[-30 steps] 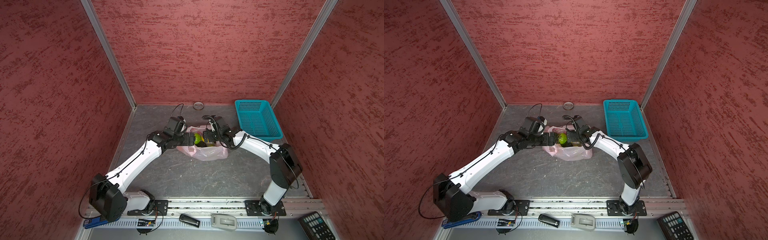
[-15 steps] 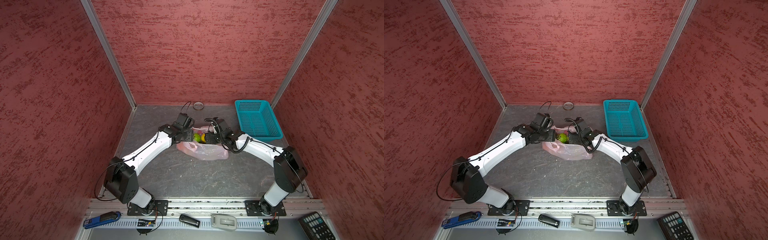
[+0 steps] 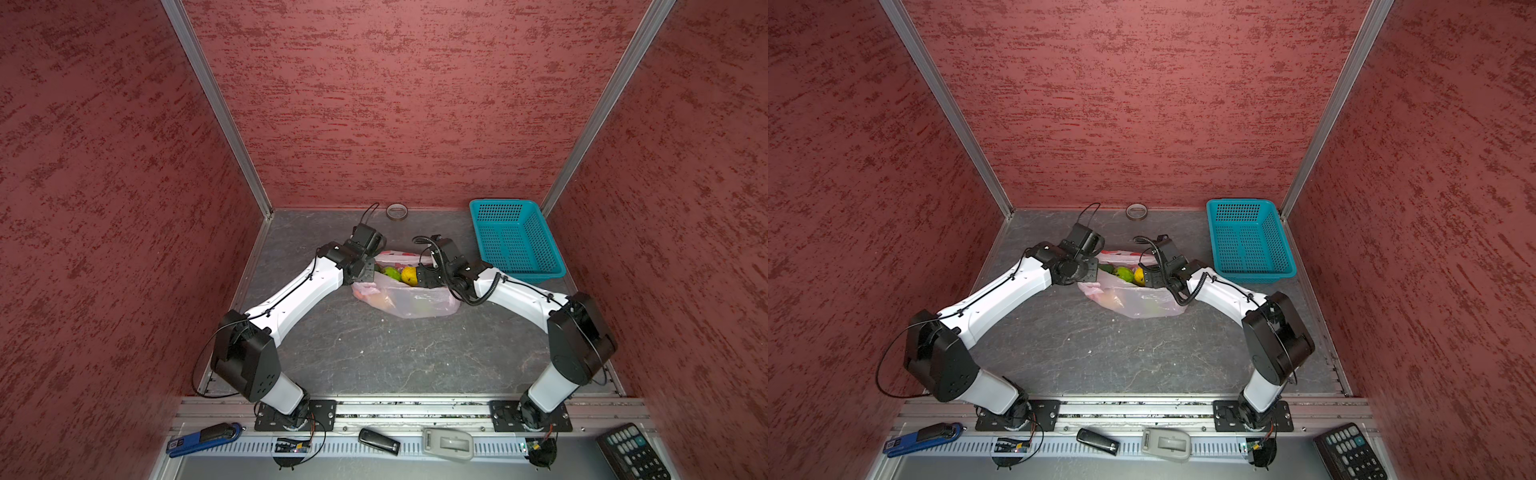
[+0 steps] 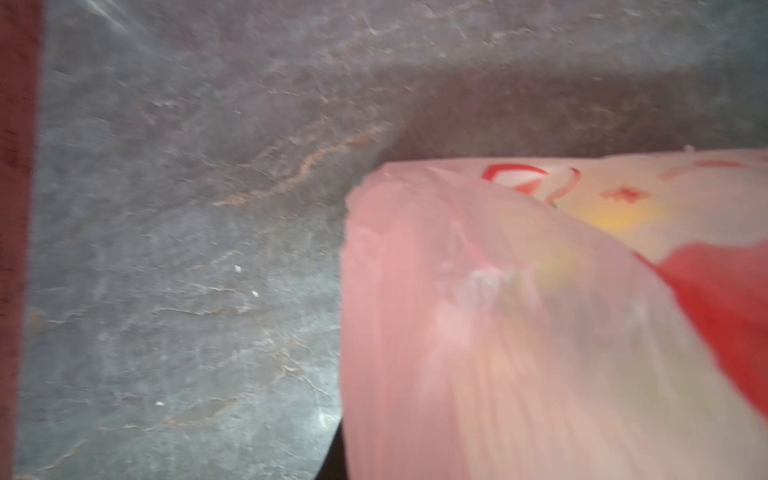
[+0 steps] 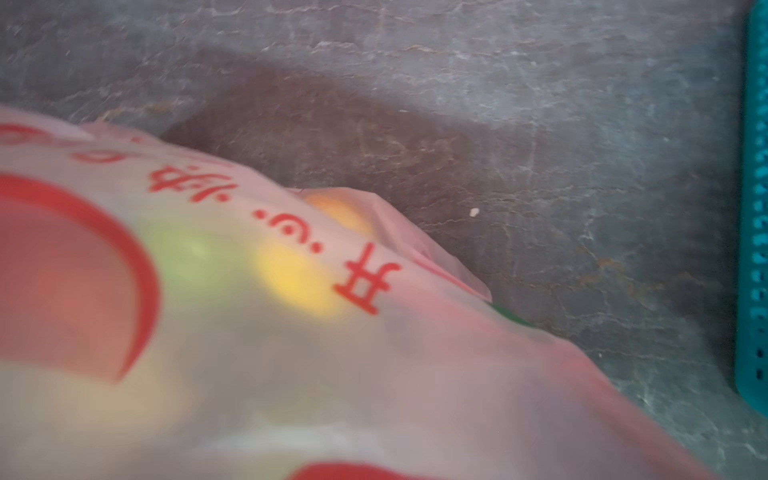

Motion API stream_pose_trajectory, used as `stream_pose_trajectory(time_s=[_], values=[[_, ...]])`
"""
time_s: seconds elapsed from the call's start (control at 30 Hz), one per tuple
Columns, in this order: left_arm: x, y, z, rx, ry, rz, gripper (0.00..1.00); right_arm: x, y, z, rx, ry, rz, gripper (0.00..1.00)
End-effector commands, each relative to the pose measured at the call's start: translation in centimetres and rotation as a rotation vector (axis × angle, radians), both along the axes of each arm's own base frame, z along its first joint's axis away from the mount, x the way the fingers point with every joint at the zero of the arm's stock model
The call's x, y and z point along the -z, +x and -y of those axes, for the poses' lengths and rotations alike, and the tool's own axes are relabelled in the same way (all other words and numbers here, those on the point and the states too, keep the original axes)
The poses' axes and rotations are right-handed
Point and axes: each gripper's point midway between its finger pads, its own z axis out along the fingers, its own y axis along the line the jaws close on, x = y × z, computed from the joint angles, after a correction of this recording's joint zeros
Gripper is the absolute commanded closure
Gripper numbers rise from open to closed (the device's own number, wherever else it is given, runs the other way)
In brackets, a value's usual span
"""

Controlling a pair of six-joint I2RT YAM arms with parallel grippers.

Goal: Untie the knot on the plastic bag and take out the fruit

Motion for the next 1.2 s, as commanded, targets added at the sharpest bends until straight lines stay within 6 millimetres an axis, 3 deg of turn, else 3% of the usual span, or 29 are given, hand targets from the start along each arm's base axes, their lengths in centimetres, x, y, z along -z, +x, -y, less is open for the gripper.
stream_pose_trajectory(time_s=[0.0, 0.1, 0.27, 0.5, 0.7, 0.8, 0.87, 0.97, 1.07, 1.17], values=[[-0.9, -1.3, 3.3, 0.061, -0.135, -0.046, 0.86, -3.6, -1.0, -2.9, -0.175, 0.061, 0.043, 0.01], [-1.1, -1.7, 4.8, 0.058, -0.208, -0.074, 0.92, -4.6, -2.4, -4.1, -0.240, 0.109, 0.003, 0.01], [-2.2, -2.0, 5.3, 0.032, -0.290, -0.091, 0.98, -5.0, -4.2, -5.5, -0.296, 0.182, -0.056, 0.01], [-3.6, -1.4, 4.3, -0.048, -0.406, -0.076, 1.00, -2.1, -7.1, -5.7, -0.343, 0.109, -0.057, 0.01], [-3.1, -1.6, 4.7, -0.051, -0.440, -0.097, 1.00, 0.6, -10.9, -4.7, -0.400, 0.022, -0.063, 0.01], [-2.6, -2.4, 4.9, -0.033, -0.425, -0.109, 1.00, -0.8, -11.2, -4.9, -0.413, 0.052, -0.047, 0.01], [-2.4, -3.1, 5.0, -0.018, -0.426, -0.116, 1.00, -3.7, -11.6, -5.6, -0.453, 0.105, -0.012, 0.01], [-2.2, -3.9, 4.9, -0.012, -0.436, -0.116, 1.00, -6.1, -13.3, -7.5, -0.586, 0.187, -0.021, 0.01], [-2.7, -3.8, 4.9, -0.010, -0.446, -0.098, 1.00, -6.3, -15.2, -8.7, -0.711, 0.215, -0.047, 0.01], [-3.4, -3.6, 5.0, -0.002, -0.458, -0.073, 1.00, -4.7, -15.4, -8.7, -0.755, 0.163, -0.062, 0.03]])
